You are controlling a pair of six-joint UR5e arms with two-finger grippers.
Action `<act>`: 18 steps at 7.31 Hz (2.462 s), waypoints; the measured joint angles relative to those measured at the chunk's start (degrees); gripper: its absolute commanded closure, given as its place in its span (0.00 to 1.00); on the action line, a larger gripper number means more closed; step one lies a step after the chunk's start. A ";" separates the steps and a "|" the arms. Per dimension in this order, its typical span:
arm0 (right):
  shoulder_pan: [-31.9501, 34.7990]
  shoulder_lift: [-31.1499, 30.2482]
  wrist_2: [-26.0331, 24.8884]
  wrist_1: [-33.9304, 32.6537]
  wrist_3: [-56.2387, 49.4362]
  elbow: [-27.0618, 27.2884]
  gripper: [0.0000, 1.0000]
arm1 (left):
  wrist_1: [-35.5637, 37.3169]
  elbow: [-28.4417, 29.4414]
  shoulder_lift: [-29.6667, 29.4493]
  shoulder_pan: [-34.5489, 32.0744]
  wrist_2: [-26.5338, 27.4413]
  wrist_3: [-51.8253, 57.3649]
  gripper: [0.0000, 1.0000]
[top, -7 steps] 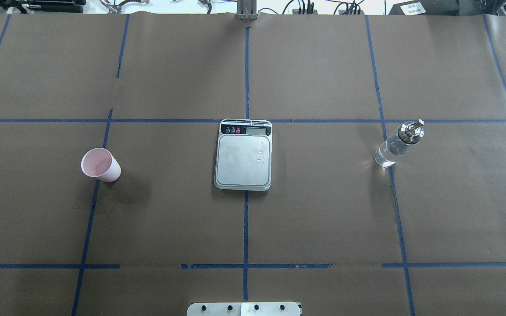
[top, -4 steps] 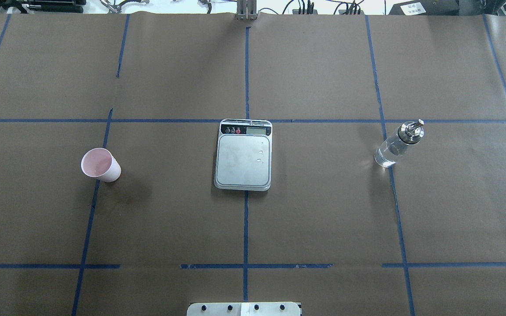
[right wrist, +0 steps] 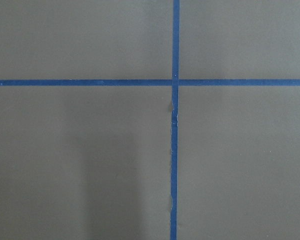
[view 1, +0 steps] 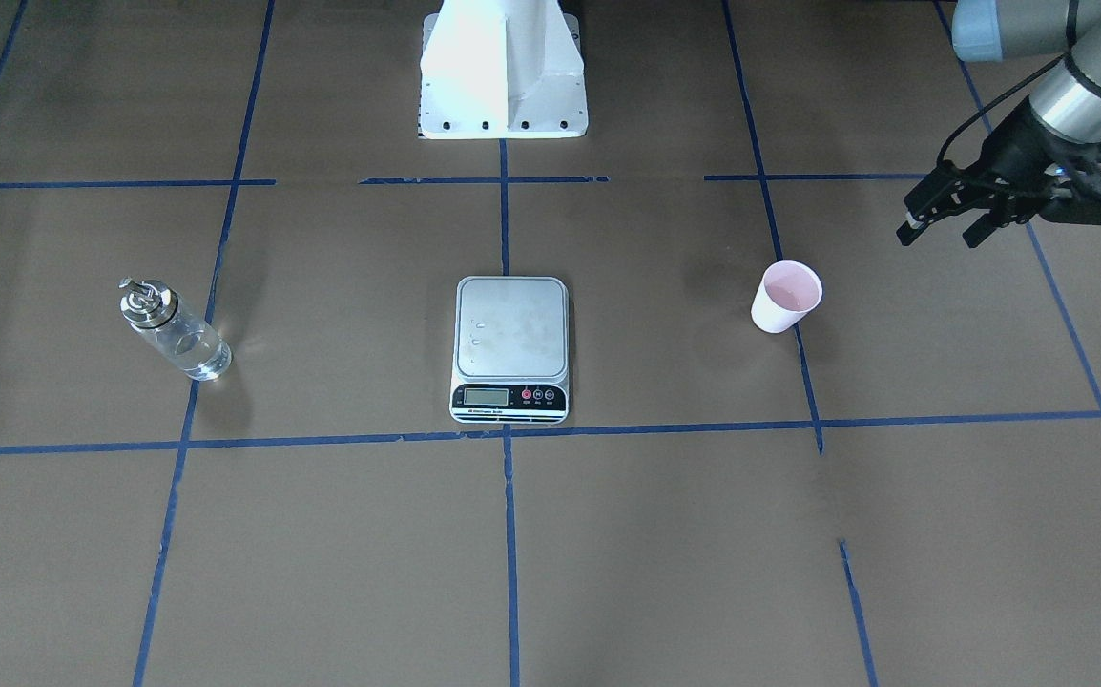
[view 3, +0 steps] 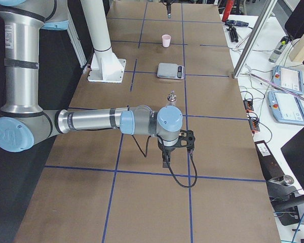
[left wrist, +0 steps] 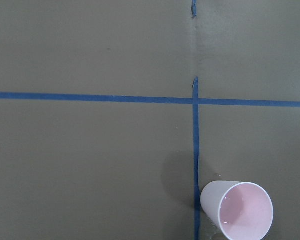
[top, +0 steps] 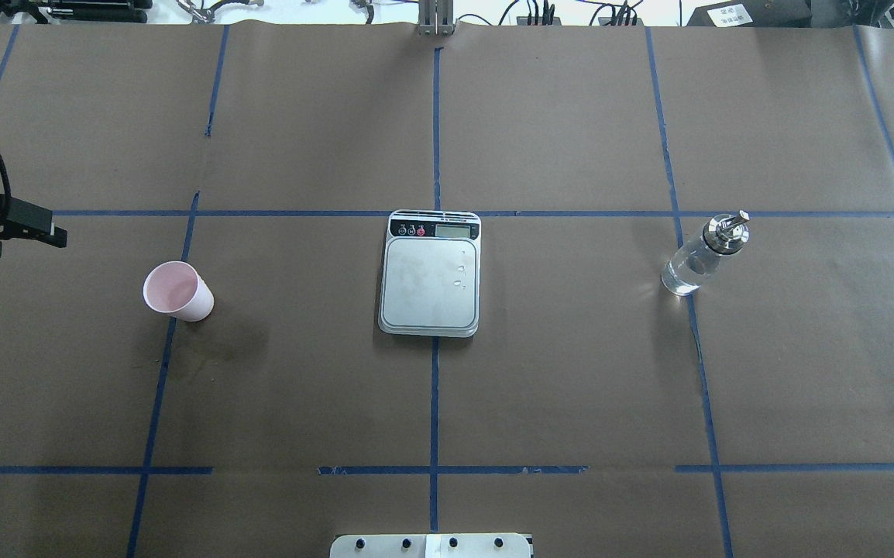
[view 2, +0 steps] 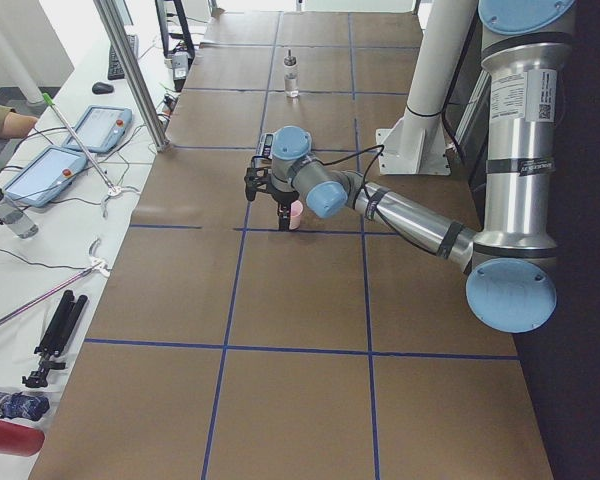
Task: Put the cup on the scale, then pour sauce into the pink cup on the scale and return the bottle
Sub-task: 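Move the left gripper down to the pink paper cup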
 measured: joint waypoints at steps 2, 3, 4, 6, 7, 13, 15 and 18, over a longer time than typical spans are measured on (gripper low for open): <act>0.02 -0.21 0.07 0.07 -0.25 0.37 0.00 | -1.33 0.17 -0.49 5.06 4.10 -6.39 0.00; 0.02 -0.28 0.10 0.97 -0.30 0.49 0.00 | -1.50 0.33 -0.96 6.53 5.19 -7.61 0.00; -0.02 -0.35 0.18 2.47 -0.15 0.42 0.00 | -1.57 0.57 -1.52 7.71 6.22 -8.26 0.00; -0.07 -0.14 0.37 3.49 -0.04 0.40 0.00 | -1.60 2.40 -3.85 9.88 8.17 -9.31 0.00; -0.09 -0.08 0.43 3.52 -0.02 0.47 0.00 | -1.61 3.53 -4.65 11.05 9.90 -9.48 0.00; -0.09 0.04 0.12 3.78 -0.02 0.72 0.00 | -1.67 6.59 -5.69 14.48 13.24 -9.18 0.04; -0.09 0.05 0.09 3.78 -0.02 0.68 0.00 | -1.62 8.19 -7.21 15.30 13.31 -9.13 0.14; -0.09 0.05 0.01 3.76 -0.02 0.68 0.00 | -1.53 8.74 -7.60 15.51 13.15 -7.38 0.59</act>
